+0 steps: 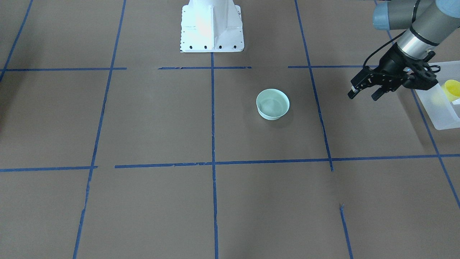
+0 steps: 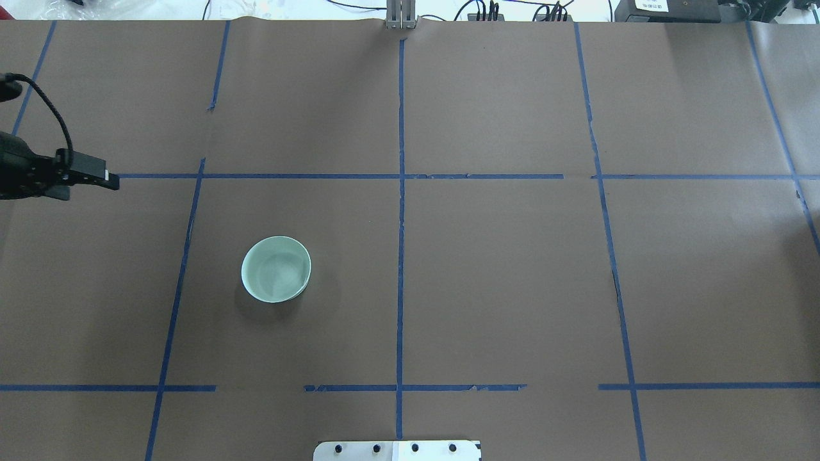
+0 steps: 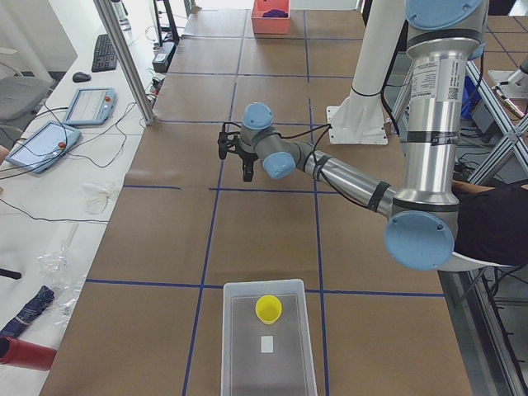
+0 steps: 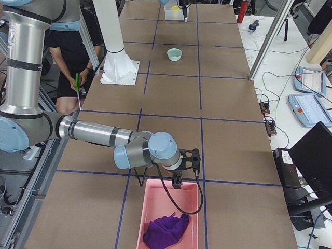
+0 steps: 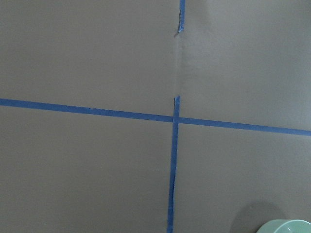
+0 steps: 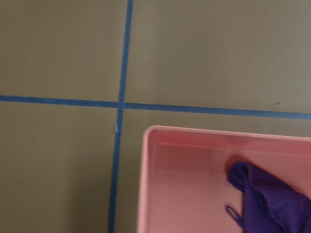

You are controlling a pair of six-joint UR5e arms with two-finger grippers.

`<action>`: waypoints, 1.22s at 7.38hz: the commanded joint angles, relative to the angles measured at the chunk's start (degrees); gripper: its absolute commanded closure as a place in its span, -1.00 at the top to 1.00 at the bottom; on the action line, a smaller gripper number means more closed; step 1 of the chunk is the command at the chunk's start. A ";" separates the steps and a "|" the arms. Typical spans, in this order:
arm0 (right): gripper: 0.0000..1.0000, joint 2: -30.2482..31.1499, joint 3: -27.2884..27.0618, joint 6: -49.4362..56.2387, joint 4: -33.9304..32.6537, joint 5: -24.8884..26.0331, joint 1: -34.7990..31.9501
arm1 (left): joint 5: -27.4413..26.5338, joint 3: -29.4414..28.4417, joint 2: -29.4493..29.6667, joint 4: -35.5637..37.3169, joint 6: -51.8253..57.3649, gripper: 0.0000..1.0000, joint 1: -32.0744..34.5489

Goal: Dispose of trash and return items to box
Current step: 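Move the left gripper to the green bowl and grasp its rim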

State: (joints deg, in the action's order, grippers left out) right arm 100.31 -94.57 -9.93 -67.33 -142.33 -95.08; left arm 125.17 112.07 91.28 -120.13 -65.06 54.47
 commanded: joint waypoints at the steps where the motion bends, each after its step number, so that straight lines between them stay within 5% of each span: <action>1: 1.00 -1.33 -2.02 -3.69 0.71 -2.87 2.25 | -4.66 0.26 2.84 0.15 -7.68 1.00 -6.72; 3: 1.00 -2.74 -4.12 -4.13 -0.43 7.01 8.48 | -6.94 -0.36 5.65 3.46 -10.86 1.00 -11.21; 6: 1.00 -6.34 -11.49 -3.95 -18.13 8.21 9.47 | -11.70 -0.80 9.00 9.21 -14.21 1.00 -16.93; 9: 1.00 -5.65 -11.16 -3.25 -18.19 7.77 9.38 | -14.86 -8.61 15.15 9.12 -17.82 1.00 -22.99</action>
State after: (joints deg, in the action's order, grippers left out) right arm 94.50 -105.72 -13.29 -85.27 -134.31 -85.70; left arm 111.92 106.20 104.56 -110.97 -81.97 33.67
